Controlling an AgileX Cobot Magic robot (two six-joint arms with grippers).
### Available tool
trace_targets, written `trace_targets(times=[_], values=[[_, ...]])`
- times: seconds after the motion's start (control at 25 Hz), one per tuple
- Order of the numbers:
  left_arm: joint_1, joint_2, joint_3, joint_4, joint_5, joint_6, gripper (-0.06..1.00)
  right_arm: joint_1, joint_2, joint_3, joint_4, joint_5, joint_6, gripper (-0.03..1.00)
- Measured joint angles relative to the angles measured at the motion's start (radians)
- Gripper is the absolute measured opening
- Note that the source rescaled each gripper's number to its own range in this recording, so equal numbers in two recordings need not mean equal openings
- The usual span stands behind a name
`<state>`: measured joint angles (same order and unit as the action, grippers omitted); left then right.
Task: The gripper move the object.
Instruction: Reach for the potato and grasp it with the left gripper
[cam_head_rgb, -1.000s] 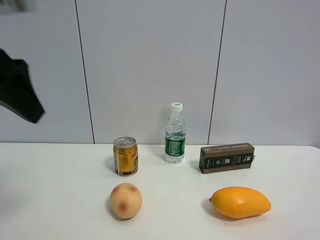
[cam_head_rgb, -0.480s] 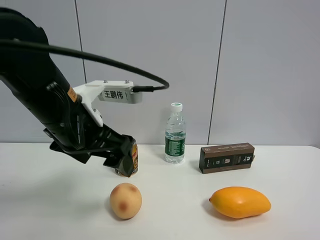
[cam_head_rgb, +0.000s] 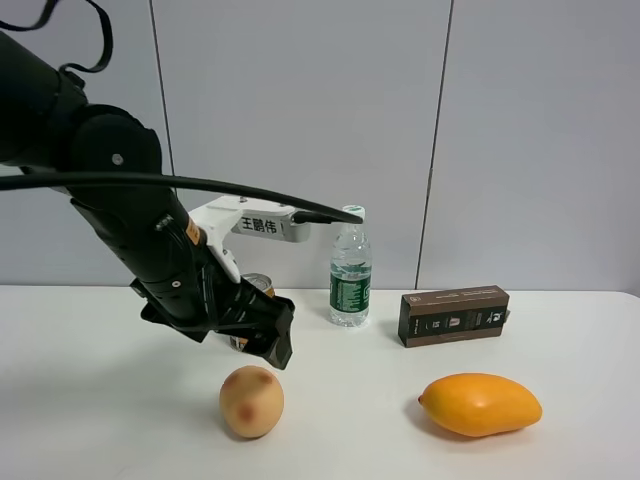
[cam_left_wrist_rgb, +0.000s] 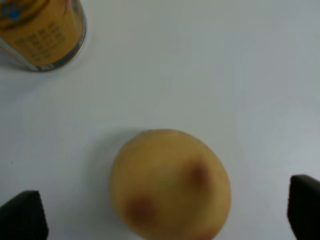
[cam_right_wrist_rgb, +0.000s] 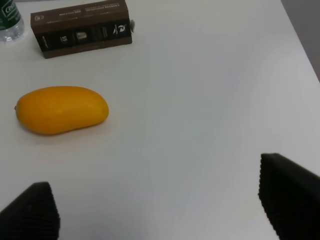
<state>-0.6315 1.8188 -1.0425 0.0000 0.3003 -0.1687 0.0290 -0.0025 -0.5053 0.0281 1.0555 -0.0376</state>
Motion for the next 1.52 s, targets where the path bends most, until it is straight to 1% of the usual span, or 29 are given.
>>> trace_targets(times=[0.2, 0.48, 1.36, 1.44, 1.52], values=[[0.0, 0.087, -0.073, 0.0, 0.01, 0.0, 1.0, 0.0, 0.0, 0.0, 0.0, 0.0, 0.0, 1.0], [0.0, 0.128, -0.083, 0.0, 0.082, -0.001, 1.0, 0.0, 0.0, 0.0, 0.0, 0.0, 0.0, 1.0], [0.0, 0.192, -0.086, 0.0, 0.075, -0.002, 1.0, 0.0, 0.0, 0.0, 0.0, 0.0, 0.0, 1.0], [0.0, 0.194, -0.086, 0.0, 0.074, -0.002, 0.89, 0.0, 0.0, 0.0, 0.0, 0.0, 0.0, 1.0], [0.0, 0.194, -0.086, 0.0, 0.072, -0.002, 0.72, 0.0, 0.0, 0.0, 0.0, 0.0, 0.0, 1.0]])
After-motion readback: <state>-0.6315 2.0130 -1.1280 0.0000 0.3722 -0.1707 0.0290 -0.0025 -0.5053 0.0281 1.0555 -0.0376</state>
